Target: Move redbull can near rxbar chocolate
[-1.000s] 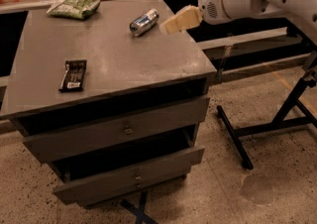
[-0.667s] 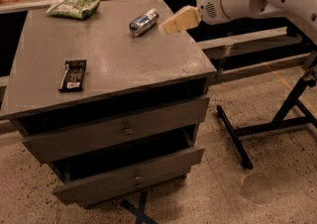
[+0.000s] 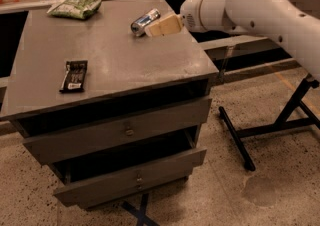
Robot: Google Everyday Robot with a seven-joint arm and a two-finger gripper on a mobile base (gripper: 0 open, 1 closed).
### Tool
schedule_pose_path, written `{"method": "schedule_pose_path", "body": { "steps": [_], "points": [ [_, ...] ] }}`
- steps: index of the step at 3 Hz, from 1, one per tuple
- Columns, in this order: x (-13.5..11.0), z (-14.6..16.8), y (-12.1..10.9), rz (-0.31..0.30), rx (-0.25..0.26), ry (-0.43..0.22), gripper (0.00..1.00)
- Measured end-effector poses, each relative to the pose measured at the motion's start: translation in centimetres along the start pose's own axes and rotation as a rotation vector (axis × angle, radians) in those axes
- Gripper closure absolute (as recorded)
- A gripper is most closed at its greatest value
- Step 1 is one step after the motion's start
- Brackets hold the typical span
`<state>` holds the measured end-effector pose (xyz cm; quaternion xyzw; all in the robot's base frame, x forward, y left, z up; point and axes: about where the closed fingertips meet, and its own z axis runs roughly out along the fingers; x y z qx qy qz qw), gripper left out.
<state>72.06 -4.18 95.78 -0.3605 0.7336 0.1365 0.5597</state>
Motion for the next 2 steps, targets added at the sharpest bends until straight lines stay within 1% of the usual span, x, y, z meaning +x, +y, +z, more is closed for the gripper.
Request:
{"method": "schedule_pose_path", "body": {
  "steps": [1, 2],
  "points": [
    [-0.4, 2.5, -0.1, -0.034, 0.042, -0.058, 0.00],
    [0.0, 6.2, 0.6, -0.057, 0.082, -0.100, 0.00]
  ]
}}
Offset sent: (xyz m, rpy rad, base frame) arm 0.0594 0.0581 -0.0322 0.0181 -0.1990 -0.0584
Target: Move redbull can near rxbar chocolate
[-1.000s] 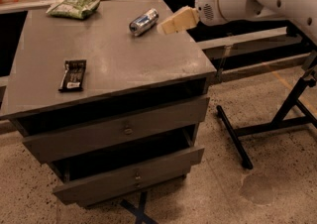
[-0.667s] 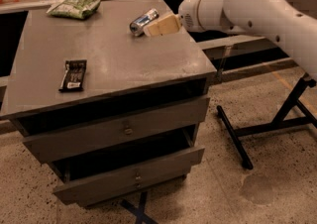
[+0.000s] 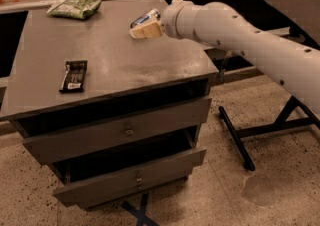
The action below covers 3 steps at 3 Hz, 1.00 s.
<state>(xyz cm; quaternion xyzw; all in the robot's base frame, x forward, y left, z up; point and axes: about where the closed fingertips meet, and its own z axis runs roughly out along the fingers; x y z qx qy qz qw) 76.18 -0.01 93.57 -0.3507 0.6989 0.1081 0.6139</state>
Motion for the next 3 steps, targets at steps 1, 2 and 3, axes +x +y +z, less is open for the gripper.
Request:
{"method": "schedule_pose_path", "body": {
  "steps": [1, 2, 3],
  "points": [
    [0.7, 2.6, 0.4, 0.043, 0.038, -0.024, 0.00],
    [1.5, 4.9, 0.7, 0.112, 0.072, -0.048, 0.00],
    [1.6, 8.1, 1.3, 0.227, 0.172, -0.091, 0.00]
  ]
}}
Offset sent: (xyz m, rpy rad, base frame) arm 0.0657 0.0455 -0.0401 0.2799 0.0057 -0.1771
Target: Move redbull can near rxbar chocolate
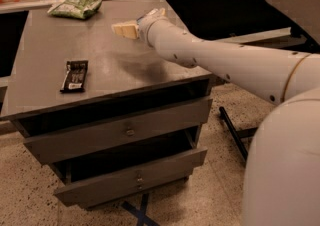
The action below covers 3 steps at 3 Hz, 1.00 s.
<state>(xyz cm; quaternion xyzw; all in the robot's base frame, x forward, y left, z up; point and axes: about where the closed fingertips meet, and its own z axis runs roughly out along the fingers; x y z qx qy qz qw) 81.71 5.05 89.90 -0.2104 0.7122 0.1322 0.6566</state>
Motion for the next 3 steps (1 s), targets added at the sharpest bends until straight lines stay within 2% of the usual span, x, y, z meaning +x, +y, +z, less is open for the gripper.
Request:
{"method": "schedule_pose_path", "body": {
  "steps": [1, 2, 3],
  "points": [
    [0.5, 1.6, 0.3, 0.033, 0.073, -0.024, 0.00],
    [0.8, 2.7, 0.4, 0.018, 0.148, -0.014, 0.00],
    [1.1, 3.5, -0.6, 0.000, 0.240, 0.012, 0.00]
  ]
}}
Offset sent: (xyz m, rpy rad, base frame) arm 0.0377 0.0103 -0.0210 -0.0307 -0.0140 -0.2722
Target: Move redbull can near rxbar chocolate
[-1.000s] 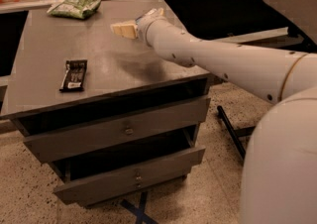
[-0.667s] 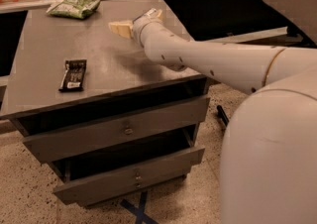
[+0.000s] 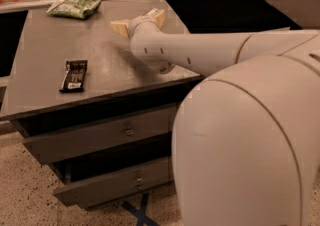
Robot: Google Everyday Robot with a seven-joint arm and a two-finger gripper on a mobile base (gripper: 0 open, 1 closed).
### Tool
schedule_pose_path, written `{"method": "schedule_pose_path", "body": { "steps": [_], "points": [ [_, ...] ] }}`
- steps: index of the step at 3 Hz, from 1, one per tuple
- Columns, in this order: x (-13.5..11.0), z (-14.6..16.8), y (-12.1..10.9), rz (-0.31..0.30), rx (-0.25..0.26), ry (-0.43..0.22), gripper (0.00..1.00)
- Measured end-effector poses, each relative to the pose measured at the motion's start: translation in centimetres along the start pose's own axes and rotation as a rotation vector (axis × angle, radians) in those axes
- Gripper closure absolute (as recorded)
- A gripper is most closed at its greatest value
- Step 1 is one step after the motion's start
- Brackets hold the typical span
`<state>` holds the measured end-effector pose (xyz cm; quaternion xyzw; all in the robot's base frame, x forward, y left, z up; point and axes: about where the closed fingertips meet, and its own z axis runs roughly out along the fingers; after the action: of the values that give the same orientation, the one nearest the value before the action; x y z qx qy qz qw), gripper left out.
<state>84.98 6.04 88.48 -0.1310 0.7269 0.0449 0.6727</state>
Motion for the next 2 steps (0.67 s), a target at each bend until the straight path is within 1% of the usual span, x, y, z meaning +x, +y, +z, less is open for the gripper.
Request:
{"method": "schedule_pose_path", "body": {
  "steps": [1, 2],
  "points": [
    [-0.18, 0.01, -0.54, 0.002, 0.052, -0.002, 0.00],
    [-0.22, 0.21, -0.78, 0.001, 0.093, 0.004, 0.00]
  ]
}}
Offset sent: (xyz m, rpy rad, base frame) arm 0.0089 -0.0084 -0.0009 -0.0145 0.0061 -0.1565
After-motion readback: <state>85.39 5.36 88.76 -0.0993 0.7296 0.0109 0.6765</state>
